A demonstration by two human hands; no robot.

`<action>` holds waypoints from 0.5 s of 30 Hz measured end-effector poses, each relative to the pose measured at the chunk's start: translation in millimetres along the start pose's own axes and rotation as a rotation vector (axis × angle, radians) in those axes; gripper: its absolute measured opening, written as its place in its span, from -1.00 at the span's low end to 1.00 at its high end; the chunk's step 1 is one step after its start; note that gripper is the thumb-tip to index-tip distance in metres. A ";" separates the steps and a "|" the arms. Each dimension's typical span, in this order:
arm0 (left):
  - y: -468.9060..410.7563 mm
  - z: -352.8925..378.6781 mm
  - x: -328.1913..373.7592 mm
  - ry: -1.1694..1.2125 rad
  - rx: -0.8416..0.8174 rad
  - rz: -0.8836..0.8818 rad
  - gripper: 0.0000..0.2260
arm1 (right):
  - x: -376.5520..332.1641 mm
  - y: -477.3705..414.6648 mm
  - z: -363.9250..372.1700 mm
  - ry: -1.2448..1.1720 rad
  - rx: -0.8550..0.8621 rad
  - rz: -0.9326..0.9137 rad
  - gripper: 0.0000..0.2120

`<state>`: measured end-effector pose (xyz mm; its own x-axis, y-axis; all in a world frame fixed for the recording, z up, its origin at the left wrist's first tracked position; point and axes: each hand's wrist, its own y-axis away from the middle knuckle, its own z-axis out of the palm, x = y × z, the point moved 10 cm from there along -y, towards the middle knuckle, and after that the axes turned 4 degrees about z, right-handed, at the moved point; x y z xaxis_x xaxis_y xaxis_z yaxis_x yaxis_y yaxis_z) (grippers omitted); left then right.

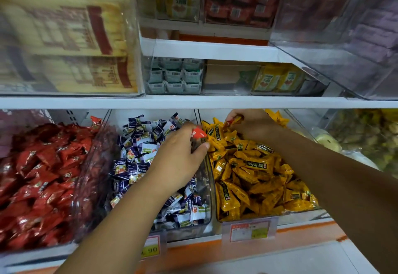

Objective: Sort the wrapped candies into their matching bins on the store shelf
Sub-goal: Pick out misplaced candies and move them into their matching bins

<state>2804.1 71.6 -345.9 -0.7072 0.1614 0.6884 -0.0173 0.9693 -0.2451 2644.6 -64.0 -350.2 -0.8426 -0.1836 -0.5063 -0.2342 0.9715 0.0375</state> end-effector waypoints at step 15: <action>-9.0 -11.8 16.8 0.253 0.223 -0.021 -0.87 | -62.6 83.6 -22.4 -0.308 -0.090 -0.254 -0.70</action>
<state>2800.7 67.8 -324.1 -0.5078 0.2097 0.8356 -0.2039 0.9131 -0.3531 2666.9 25.3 -296.1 -0.5710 -0.3493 -0.7429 -0.4695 0.8813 -0.0535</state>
